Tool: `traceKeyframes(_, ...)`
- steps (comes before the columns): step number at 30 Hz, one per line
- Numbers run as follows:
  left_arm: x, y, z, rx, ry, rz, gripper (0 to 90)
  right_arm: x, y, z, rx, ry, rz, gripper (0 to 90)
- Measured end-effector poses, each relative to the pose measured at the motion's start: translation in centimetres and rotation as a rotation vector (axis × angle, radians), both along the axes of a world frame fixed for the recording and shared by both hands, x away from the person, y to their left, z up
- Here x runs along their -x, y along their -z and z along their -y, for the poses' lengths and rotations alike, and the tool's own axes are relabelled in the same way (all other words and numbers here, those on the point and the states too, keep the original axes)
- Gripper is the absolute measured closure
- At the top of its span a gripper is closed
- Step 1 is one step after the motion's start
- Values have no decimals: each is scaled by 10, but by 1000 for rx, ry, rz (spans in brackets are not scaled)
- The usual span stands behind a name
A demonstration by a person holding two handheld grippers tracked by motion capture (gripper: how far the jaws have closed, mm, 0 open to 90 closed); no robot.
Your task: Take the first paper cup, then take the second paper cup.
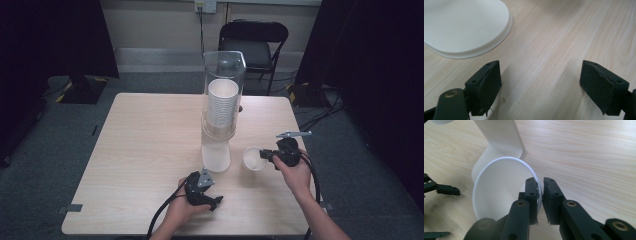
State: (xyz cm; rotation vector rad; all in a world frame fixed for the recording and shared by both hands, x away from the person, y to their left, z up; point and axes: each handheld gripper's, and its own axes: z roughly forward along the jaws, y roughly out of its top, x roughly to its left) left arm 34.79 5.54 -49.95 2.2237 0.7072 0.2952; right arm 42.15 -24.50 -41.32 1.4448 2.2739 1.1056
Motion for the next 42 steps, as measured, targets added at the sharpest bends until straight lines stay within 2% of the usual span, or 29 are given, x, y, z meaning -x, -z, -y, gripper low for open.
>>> traceKeyframes(3,0,0,0,-1,-7,4,166,-1,3,2,-2,13,5,737)
traceKeyframes(4,0,0,0,-2,-7,4,165,0,3,5,-13,29,21,654)
traceKeyframes(5,0,0,0,-1,-7,4,165,0,3,5,-13,29,21,654)
traceKeyframes(6,0,0,0,-1,-8,3,165,0,3,6,-18,35,25,615)
traceKeyframes(9,-1,0,0,-1,-9,3,162,4,0,12,-30,55,58,431)
traceKeyframes(13,-1,0,-1,-5,-4,2,164,13,-6,21,-25,67,108,258)
traceKeyframes(14,-1,0,-1,7,-10,-1,167,16,-7,24,-25,66,127,230)
traceKeyframes(16,-1,0,-1,3,-9,0,167,23,-7,31,-33,60,169,218)
traceKeyframes(18,-1,0,-1,3,-9,0,166,29,-4,39,-23,55,182,187)
traceKeyframes(22,0,1,-1,3,-18,4,160,39,20,50,-1,39,157,148)
traceKeyframes(24,0,0,-1,-5,-19,4,151,44,35,50,35,30,156,148)
traceKeyframes(25,-1,1,-1,10,-15,8,148,46,49,47,32,5,135,149)
traceKeyframes(26,-1,1,-1,12,-16,7,148,46,49,47,32,5,135,149)
traceKeyframes(27,-1,1,-1,8,-19,7,148,46,55,46,27,-18,116,148)
traceKeyframes(29,-1,1,-1,10,-21,7,146,47,65,43,73,-32,95,152)
traceKeyframes(31,-1,1,-1,5,-22,7,144,47,72,40,150,-27,69,152)
traceKeyframes(32,0,1,-1,9,-29,6,142,47,75,37,197,-18,69,151)
traceKeyframes(34,0,1,-1,3,-37,3,137,48,78,35,229,-25,79,148)
traceKeyframes(37,2,0,-1,-18,-52,3,130,49,80,31,219,-38,96,145)
traceKeyframes(40,2,1,-1,-14,-51,5,127,47,83,30,184,-46,105,131)
traceKeyframes(42,2,1,-1,-14,-54,6,128,47,87,30,167,-48,133,125)
